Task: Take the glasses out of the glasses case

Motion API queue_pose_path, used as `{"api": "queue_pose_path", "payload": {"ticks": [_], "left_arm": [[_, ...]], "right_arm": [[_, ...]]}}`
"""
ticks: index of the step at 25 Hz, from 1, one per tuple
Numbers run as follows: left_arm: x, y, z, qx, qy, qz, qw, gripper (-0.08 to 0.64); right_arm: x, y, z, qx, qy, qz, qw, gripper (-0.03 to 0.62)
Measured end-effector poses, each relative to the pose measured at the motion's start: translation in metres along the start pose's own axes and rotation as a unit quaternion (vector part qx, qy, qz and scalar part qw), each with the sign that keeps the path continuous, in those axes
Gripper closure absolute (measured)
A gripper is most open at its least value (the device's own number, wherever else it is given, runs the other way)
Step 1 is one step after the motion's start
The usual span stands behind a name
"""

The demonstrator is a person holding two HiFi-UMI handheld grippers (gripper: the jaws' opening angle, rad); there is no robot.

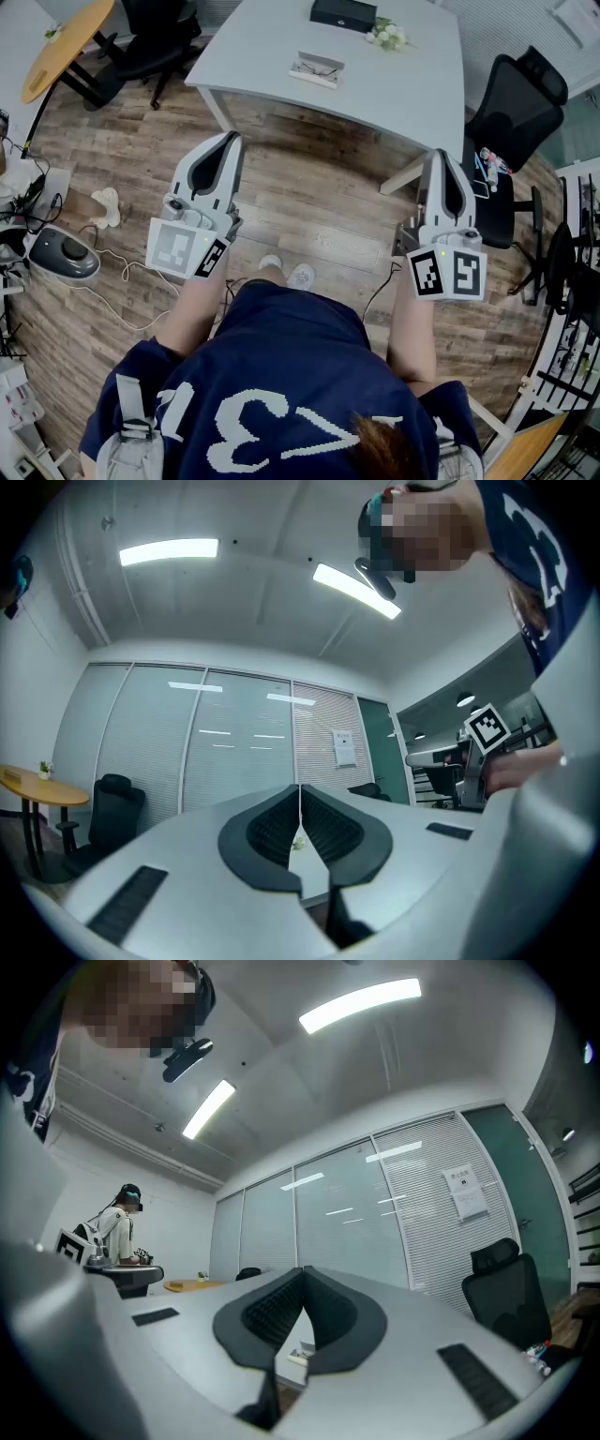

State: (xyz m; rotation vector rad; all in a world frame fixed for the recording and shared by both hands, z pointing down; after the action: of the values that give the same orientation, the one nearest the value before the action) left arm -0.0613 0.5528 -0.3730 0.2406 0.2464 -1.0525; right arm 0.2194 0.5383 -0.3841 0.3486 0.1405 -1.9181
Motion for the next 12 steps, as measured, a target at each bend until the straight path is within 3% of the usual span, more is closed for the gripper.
{"api": "queue_pose_path", "payload": {"ticks": [12], "left_arm": [[0.001,-0.01,0.008,-0.006,-0.015,-0.009,0.9998,0.54]], "right_arm": [[0.01,0.0,0.003,0.026,0.006,0.004,1.0,0.566]]}}
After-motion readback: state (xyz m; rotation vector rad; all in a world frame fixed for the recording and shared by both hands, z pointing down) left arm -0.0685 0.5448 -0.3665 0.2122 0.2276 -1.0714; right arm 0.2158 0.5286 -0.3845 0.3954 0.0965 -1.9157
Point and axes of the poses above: the fingertips, and each gripper's own axes: x forward along the fingers, y to its right, z out of its underside, the point moved 1 cm from there along -x, backward along the fingers, and after that the axes turned 8 degrees about y, right-handed, at the moved point
